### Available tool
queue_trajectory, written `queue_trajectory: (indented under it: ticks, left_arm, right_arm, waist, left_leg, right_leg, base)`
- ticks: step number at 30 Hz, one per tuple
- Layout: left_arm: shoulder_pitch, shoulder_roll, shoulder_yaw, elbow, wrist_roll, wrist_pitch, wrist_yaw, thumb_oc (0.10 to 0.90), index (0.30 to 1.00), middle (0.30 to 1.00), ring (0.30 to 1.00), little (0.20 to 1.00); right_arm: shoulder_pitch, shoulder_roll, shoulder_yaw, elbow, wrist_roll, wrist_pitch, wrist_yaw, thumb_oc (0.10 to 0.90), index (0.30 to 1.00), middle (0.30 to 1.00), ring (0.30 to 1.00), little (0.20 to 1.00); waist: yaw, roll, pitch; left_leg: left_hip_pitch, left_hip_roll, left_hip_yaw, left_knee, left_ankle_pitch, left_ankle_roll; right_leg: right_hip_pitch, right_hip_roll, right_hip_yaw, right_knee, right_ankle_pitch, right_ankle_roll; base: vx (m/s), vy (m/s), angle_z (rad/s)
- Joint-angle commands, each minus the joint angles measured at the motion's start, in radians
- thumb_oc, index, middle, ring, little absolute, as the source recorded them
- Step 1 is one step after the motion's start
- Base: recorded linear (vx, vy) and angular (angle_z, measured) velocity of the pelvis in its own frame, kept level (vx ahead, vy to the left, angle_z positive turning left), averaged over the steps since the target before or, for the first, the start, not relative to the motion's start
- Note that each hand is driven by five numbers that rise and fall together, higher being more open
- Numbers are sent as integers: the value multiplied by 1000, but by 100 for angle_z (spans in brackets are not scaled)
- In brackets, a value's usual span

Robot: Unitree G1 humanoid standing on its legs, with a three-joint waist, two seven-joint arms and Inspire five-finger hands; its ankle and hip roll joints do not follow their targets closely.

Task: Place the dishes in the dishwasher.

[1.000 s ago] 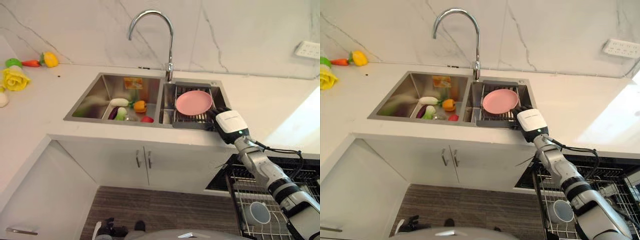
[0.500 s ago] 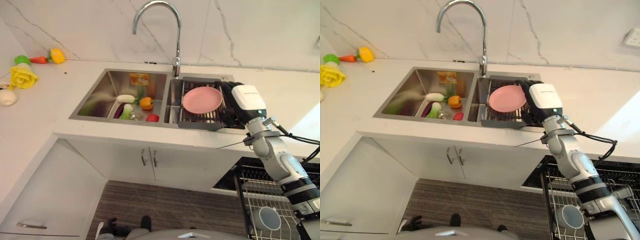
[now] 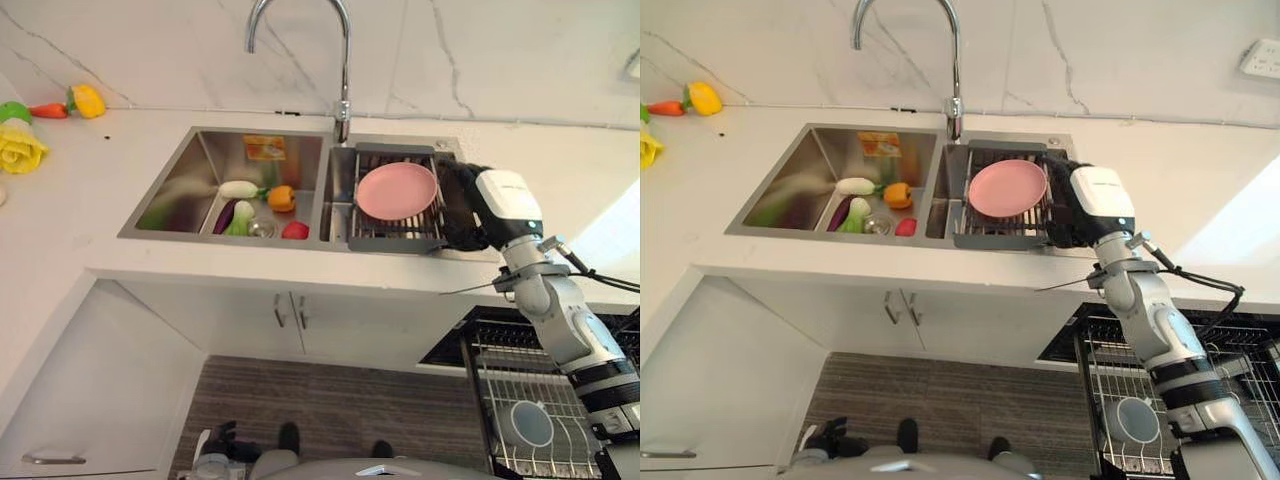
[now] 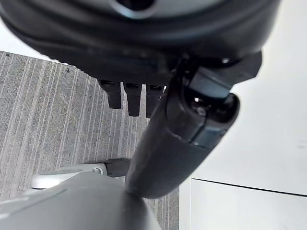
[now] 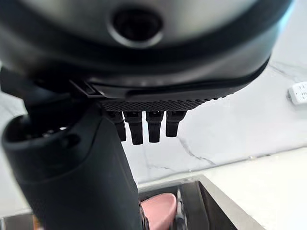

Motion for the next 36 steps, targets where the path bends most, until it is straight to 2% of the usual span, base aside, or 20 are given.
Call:
queue_trajectory:
  ticks: [1,6,11,16,27,29,36]
  left_arm:
    - [-58,0,-59,33,30,-35,13,800,900,900,900,900]
    - [-47,-2,-61,52,35,-44,30,800,900,900,900,900]
    - [-41,-4,-64,60,32,-48,42,800,900,900,900,900]
    - [-38,-4,-64,65,31,-50,50,800,900,900,900,900]
    - [-35,-11,-74,70,17,-54,58,800,900,900,900,900]
    - [-34,-16,-82,74,10,-54,63,800,900,900,900,900]
    - [-27,-24,-90,85,11,-56,70,800,900,900,900,900]
  right_arm:
    - [-146,-16,9,-14,-5,-30,-110,800,900,900,900,900]
    - [-197,-26,76,75,-24,-32,-136,800,900,900,900,900]
    - [-218,-24,99,116,-32,-30,-165,800,900,900,900,900]
    - [-234,-27,126,138,-46,-27,-163,800,900,900,900,900]
    - [-282,-6,224,301,-55,-19,-163,800,900,900,900,900]
    - [-316,-1,268,370,-61,-9,-166,800,900,900,900,900]
    - [-341,17,305,446,-68,3,-180,800,900,900,900,900]
  waist:
    - [30,-32,-29]
    - [43,-33,-27]
    - [50,-34,-26]
    - [58,-34,-27]
    - [73,-33,-25]
    - [82,-31,-20]
    - [98,-20,-14]
  left_leg:
    - [28,15,5,10,-85,-30]
    - [22,11,-3,10,-81,-32]
    - [18,10,-10,10,-79,-35]
    - [14,8,-14,10,-77,-37]
    - [7,1,-27,10,-73,-36]
    - [-2,-2,-33,10,-69,-39]
    - [-19,-11,-49,10,-62,-44]
  right_leg:
    - [37,-74,40,18,-86,71]
    - [40,-76,28,18,-86,72]
    - [41,-76,18,18,-86,72]
    - [42,-77,10,18,-86,73]
    - [44,-80,-6,18,-86,75]
    - [43,-82,-17,18,-85,75]
    - [42,-88,-38,18,-83,78]
  base:
    - [0,0,0]
    - [0,0,0]
    - [-6,-7,5]
    - [-3,-3,2]
    - [-2,-3,5]
    - [0,-14,4]
    - [-1,-4,8]
